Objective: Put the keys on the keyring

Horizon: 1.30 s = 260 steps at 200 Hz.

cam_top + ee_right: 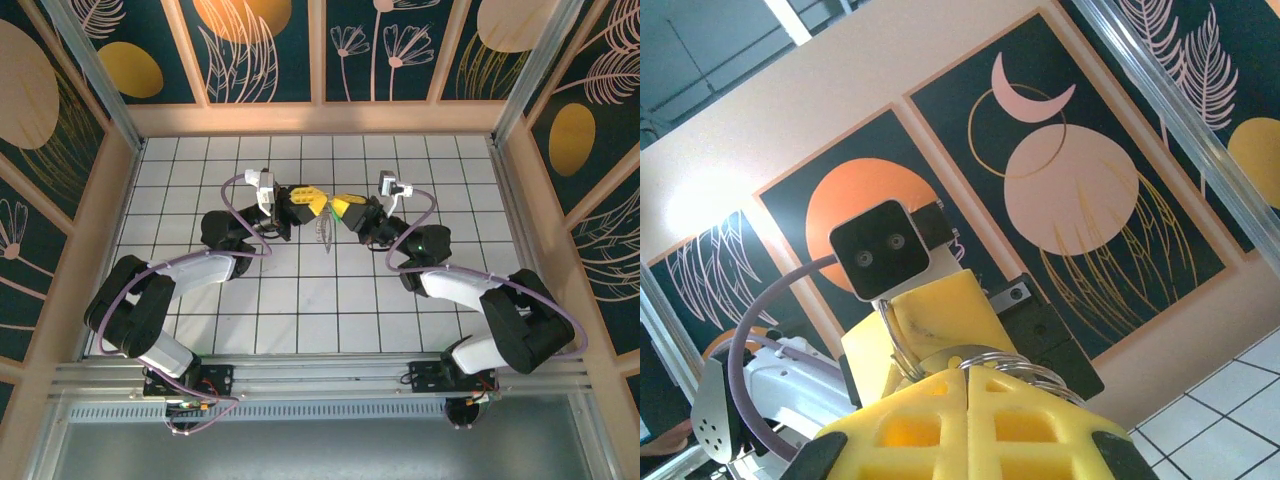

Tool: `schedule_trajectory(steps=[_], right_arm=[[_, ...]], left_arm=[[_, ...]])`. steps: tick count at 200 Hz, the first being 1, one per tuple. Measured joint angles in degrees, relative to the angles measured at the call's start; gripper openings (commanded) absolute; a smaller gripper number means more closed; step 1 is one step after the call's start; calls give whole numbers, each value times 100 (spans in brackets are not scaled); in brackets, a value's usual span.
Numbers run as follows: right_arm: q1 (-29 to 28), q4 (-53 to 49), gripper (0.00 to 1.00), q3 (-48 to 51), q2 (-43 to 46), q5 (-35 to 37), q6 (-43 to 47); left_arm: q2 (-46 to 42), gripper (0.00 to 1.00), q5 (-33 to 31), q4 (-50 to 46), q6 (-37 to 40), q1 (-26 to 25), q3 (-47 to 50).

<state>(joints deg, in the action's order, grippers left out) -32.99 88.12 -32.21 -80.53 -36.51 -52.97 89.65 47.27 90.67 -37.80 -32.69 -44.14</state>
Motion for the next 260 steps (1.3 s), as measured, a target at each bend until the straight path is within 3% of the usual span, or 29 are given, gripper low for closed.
schedule_trajectory(steps=[79,260], right_arm=[[7,-542,0,2,647,11,358],[-7,-203,0,48,308,-68,201]], left_arm=[[11,0,9,131,-46,-24,0],[28,0,-225,125,-151,-22,0]])
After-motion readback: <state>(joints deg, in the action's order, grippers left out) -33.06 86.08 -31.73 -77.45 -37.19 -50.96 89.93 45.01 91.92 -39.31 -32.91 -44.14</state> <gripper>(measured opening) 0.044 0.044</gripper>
